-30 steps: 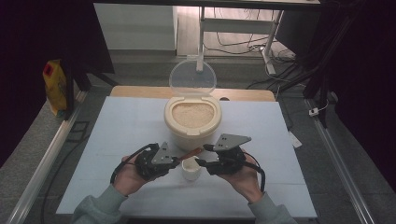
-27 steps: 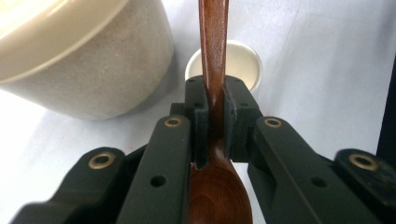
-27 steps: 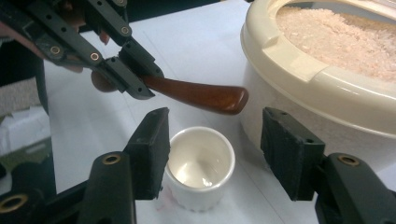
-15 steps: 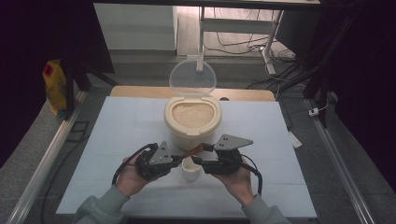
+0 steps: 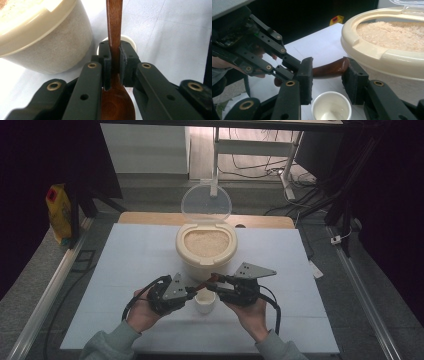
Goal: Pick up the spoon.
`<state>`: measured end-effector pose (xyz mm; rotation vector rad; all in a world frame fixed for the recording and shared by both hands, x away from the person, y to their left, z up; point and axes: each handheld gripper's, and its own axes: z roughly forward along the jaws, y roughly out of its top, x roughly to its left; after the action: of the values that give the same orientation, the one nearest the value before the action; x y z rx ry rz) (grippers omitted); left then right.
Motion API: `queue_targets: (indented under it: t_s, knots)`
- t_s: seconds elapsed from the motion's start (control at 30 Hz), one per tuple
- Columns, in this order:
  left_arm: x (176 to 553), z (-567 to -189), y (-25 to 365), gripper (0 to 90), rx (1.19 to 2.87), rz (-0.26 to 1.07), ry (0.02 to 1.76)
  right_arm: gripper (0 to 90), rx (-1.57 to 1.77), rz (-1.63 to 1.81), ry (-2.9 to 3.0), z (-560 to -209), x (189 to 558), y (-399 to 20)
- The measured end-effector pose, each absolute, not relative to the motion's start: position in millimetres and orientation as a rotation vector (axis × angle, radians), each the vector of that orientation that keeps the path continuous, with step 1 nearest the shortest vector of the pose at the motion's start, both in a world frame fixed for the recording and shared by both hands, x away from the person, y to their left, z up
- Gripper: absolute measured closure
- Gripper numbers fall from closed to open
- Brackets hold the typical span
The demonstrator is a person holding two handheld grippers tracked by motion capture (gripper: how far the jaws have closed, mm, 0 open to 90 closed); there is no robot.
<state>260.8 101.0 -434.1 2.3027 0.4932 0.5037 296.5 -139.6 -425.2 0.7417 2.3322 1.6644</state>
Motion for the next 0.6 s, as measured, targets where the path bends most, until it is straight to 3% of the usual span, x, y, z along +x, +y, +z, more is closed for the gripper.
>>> queue_targets:
  t_s: [0.37, 0.6]
  knots:
    - [260.0, -436.6, 99.2, 80.6, 2.334, 0.516, 0.482, 81.2, 0.711, 1.822, 2.328, -424.6, 294.3, -136.3]
    - [259.8, -435.7, 101.7, 79.9, 2.317, 0.489, 0.481, 82.9, 0.669, 1.855, 2.321, -423.4, 292.0, -135.6]
